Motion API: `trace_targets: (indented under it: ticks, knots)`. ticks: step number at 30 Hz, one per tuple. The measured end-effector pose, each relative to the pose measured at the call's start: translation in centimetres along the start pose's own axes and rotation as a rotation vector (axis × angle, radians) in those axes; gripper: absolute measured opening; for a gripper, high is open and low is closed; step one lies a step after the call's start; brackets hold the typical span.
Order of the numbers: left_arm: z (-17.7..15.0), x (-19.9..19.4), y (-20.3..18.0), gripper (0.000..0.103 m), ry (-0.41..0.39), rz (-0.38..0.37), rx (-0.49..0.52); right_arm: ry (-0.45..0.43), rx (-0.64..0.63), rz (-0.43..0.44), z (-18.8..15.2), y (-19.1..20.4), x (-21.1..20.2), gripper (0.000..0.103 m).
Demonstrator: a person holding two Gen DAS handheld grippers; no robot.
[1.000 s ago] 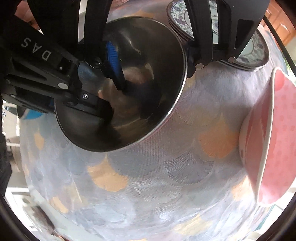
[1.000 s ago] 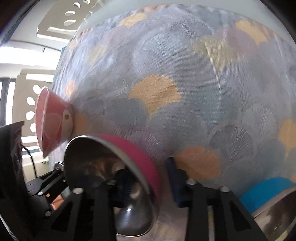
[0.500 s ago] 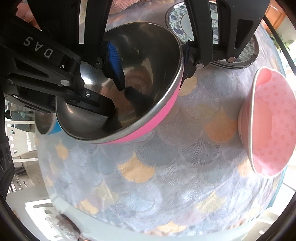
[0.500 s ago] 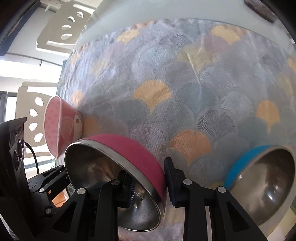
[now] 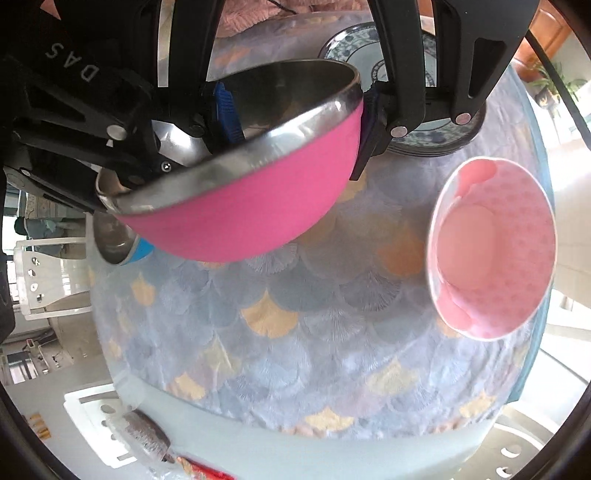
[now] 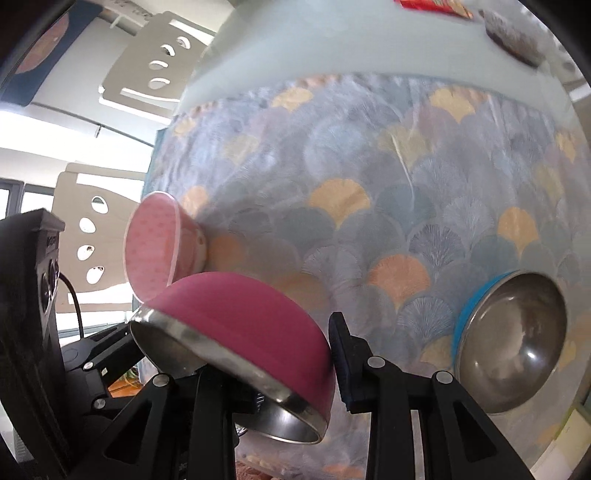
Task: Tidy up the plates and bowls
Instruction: 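Lift the pink-sided steel bowl with both grippers toward the pink plastic bowl, then lower the steel bowl into the pink plastic bowl with both grippers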
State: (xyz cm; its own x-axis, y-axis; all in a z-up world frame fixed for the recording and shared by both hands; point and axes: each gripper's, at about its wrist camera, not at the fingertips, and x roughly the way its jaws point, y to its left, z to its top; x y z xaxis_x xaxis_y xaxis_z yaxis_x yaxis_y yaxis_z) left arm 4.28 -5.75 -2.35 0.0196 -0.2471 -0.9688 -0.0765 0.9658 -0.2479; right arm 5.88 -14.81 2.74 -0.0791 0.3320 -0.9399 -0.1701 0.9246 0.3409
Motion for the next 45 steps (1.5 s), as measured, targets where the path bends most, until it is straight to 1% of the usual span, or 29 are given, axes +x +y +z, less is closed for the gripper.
trace_targets:
  ticks: [4, 7, 11, 15, 21, 27, 31, 40, 45]
  knots:
    - [0.2, -1.3, 0.5, 0.049, -0.031, -0.027, -0.003, -0.036, -0.021, -0.02, 0.4, 1.4, -1.4, 0.03]
    - [0.2, -2.3, 1.0, 0.049, -0.046, -0.045, -0.01, -0.045, -0.033, -0.029, 0.8, 2.0, -2.0, 0.031]
    - [-0.1, -4.0, 2.7, 0.049, -0.075, -0.057, -0.037, -0.062, -0.05, -0.014, 1.8, 3.5, -2.6, 0.031]
    - [0.2, -4.3, 4.6, 0.049, -0.085, -0.062, -0.075, -0.067, -0.082, -0.001, 2.7, 5.5, -2.4, 0.031]
    - [0.8, -4.7, 7.6, 0.049, -0.099, -0.057, -0.124, -0.053, -0.095, 0.035, 4.3, 7.8, -0.8, 0.031]
    - [1.3, -5.0, 11.0, 0.049, -0.096, -0.057, -0.175, -0.017, -0.111, 0.063, 5.7, 10.1, 1.5, 0.031]
    - [1.7, -5.0, 13.1, 0.049, -0.094, -0.055, -0.201, 0.009, -0.122, 0.065, 6.6, 11.7, 3.1, 0.031]
    - [1.9, -3.9, 17.7, 0.049, -0.057, -0.107, -0.275, 0.06, -0.134, 0.084, 7.8, 14.3, 6.4, 0.031]
    - [1.9, -3.4, 19.1, 0.049, -0.046, -0.119, -0.294, 0.085, -0.124, 0.091, 8.1, 14.8, 7.8, 0.031]
